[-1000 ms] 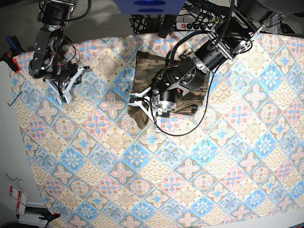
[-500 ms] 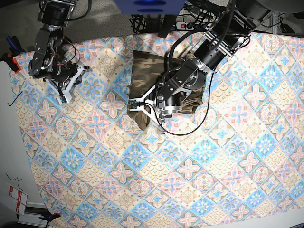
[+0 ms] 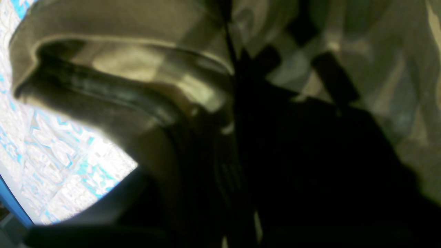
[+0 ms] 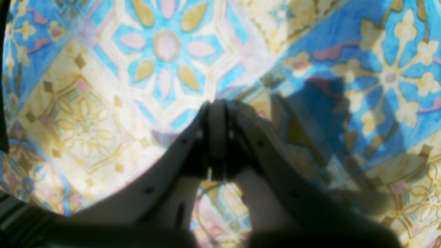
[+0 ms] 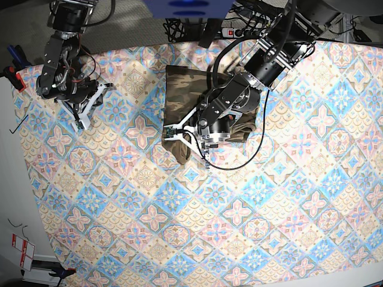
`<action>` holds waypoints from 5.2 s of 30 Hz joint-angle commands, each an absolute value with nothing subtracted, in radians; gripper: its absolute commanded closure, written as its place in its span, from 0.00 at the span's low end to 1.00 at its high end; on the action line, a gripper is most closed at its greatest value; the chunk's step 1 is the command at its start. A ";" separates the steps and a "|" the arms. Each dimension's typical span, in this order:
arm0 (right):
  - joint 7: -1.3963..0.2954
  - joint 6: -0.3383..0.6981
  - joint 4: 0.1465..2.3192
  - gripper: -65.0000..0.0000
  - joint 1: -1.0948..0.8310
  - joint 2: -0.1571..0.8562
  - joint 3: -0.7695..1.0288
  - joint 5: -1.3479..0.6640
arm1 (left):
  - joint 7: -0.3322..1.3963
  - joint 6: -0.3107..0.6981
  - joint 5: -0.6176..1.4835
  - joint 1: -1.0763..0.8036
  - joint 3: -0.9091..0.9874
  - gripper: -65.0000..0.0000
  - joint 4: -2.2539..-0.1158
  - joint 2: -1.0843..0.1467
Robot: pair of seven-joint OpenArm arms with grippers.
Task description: Fold the T-shirt properly
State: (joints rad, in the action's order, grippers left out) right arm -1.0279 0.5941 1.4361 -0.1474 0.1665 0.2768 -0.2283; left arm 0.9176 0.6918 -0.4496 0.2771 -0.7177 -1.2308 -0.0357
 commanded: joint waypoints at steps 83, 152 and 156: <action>-1.021 0.598 1.451 1.00 -0.153 0.183 0.225 -0.229 | 0.897 0.698 -0.565 -0.383 -0.384 1.00 -1.854 -0.216; -1.196 0.461 1.874 1.00 -0.266 0.338 -0.395 -0.228 | 0.618 0.698 -0.309 -0.869 0.398 1.00 -1.903 -0.177; -1.199 0.460 1.874 1.00 -0.383 0.338 -0.223 -0.229 | 0.619 0.698 -0.262 -0.928 0.372 1.00 -1.897 -0.183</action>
